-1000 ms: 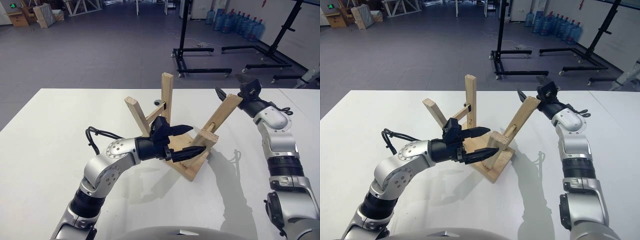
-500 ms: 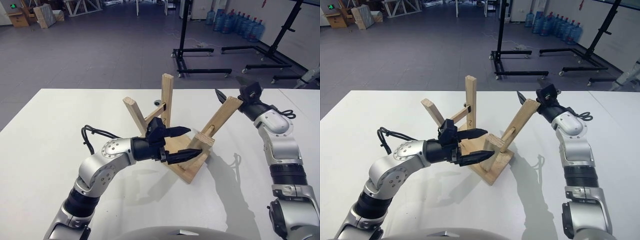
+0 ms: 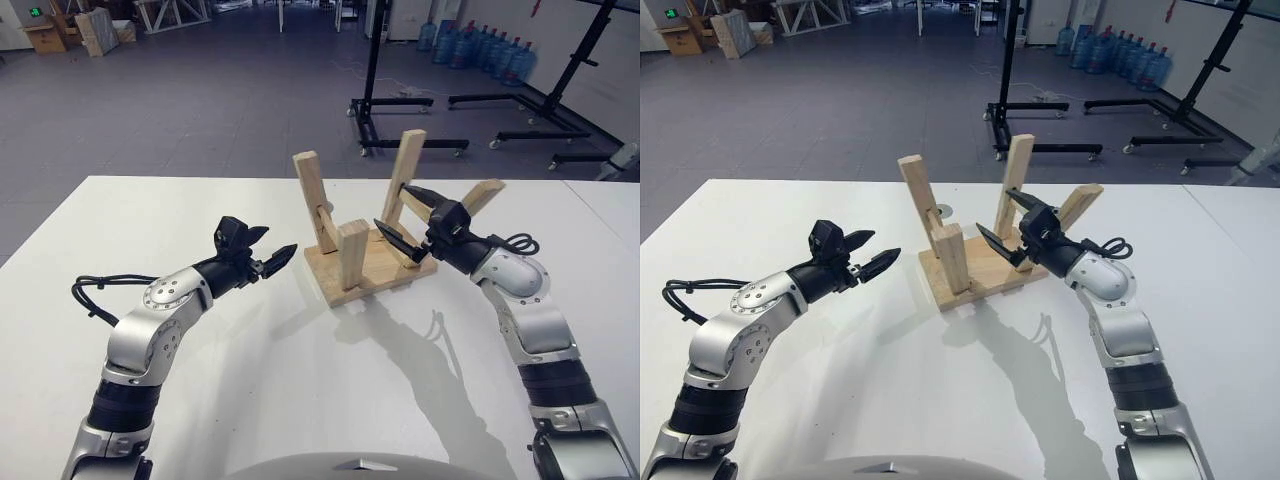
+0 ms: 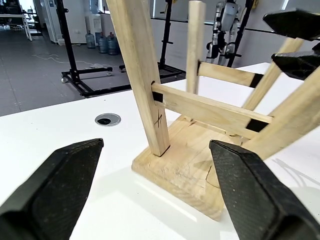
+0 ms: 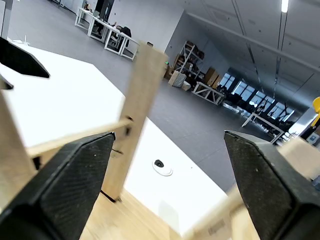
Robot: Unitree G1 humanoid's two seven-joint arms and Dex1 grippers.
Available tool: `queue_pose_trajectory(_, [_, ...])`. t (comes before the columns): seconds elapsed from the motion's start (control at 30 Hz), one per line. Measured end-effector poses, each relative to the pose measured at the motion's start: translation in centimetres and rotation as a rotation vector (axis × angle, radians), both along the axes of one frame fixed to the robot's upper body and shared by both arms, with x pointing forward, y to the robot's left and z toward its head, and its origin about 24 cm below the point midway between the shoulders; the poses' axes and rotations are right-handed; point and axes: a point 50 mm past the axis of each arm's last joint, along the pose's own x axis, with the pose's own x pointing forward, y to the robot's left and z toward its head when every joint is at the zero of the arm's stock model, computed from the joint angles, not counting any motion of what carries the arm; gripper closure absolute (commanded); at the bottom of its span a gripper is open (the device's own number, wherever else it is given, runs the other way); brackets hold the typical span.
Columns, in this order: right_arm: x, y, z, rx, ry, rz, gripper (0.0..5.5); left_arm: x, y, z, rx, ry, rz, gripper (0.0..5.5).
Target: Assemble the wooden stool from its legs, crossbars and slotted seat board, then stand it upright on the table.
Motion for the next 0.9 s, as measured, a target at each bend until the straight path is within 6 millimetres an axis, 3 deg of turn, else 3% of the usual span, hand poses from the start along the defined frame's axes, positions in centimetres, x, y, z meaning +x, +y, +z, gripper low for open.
queue_pose_trajectory(0.27, [-0.1,0.1,0.5,0.025,-0.011,0.007,1.48,0.0,-0.1,-0.1,-0.001,0.000,0.006,1.61])
queue_pose_trajectory(0.4, [-0.6,-1.7,3.3,0.301,-0.008,0.072,1.48,0.1,-0.1,-0.1,0.002,-0.011,0.009,1.61])
queue_pose_trajectory(0.5, [-2.8,-3.3,3.8,0.389,0.168,0.279,1.48,-0.3,0.1,-0.6,0.014,-0.017,0.010,1.61])
queue_pose_trajectory(0.53, [-3.8,-3.9,2.9,0.374,0.260,0.335,1.48,-0.5,0.2,-0.9,0.020,-0.011,0.014,1.61])
queue_pose_trajectory(0.6, [-6.3,-5.6,-1.0,0.315,0.541,0.389,1.48,-0.8,0.2,-1.5,0.031,-0.006,0.010,1.61])
queue_pose_trajectory(0.67, [-6.5,-7.6,-4.2,0.219,0.696,0.318,1.48,-0.8,-0.1,-1.8,0.044,-0.002,-0.010,1.61])
queue_pose_trajectory(0.77, [-5.0,-10.7,-8.8,0.042,0.805,0.057,1.48,-0.8,-0.2,-2.7,0.057,0.031,-0.020,1.61])
queue_pose_trajectory(0.83, [-3.0,-11.9,-10.0,-0.013,0.786,-0.076,1.48,-0.7,-0.3,-3.1,0.069,0.047,-0.029,1.61])
queue_pose_trajectory(0.9, [-1.1,-12.1,-10.0,0.010,0.747,-0.103,1.48,-0.7,-0.6,-3.4,0.073,0.053,-0.043,1.61])
